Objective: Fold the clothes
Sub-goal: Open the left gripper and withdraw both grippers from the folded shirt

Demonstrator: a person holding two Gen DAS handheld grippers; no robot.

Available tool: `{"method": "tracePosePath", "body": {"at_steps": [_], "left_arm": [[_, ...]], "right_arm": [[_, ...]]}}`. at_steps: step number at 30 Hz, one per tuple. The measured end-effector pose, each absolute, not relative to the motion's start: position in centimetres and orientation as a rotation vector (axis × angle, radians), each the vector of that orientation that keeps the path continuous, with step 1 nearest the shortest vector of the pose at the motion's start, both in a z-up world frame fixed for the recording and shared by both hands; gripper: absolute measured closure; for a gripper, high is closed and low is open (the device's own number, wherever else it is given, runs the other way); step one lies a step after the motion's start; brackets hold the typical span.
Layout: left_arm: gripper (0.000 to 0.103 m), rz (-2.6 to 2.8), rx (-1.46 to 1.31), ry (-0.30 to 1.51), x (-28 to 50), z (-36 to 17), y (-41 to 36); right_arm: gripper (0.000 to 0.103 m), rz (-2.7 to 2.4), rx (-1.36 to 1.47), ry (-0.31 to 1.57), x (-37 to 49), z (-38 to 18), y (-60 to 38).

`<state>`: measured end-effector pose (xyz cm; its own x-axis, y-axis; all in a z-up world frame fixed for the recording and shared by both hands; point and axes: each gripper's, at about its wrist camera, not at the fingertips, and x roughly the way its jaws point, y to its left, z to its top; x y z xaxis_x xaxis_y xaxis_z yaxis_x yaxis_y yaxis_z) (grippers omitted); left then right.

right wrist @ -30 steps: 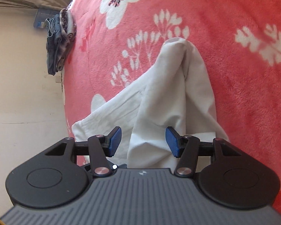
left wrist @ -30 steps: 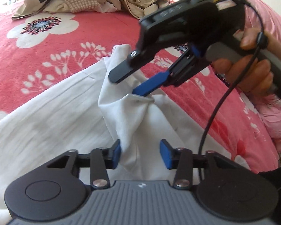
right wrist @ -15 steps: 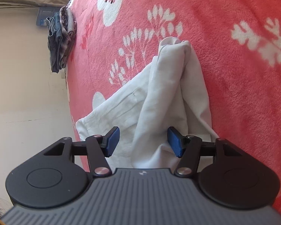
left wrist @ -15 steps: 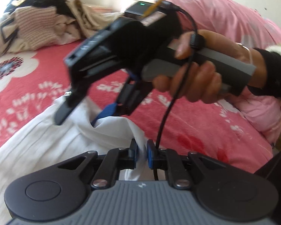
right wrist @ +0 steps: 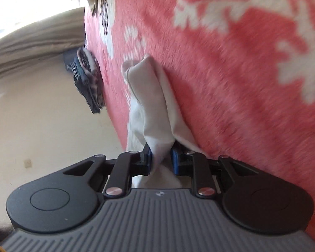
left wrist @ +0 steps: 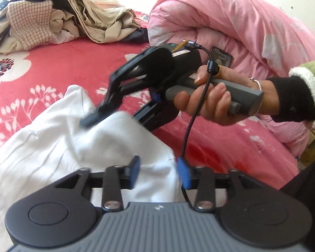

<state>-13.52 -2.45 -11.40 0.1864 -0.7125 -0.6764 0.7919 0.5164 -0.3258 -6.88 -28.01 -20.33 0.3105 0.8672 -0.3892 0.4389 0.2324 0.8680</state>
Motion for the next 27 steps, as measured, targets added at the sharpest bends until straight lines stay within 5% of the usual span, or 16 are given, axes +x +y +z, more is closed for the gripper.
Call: {"method": "tracePosePath", "body": {"at_steps": [2,3,27], "left_arm": [[0.050,-1.067,0.075,0.878,-13.3,-11.2,-1.4],[0.049,-1.069,0.058,0.875,-13.1,-11.2,-0.9],[0.049,-1.024,0.122,0.922,-13.4,-13.4,1.1]], "right_arm": [[0.054,0.470,1.356,1.269,-7.1,-19.0,-28.7],[0.050,0.479,1.321,1.248,-7.3,-18.1,-29.0],[0.050,0.363,0.545,0.939,-15.6,-8.2,-25.9]]}}
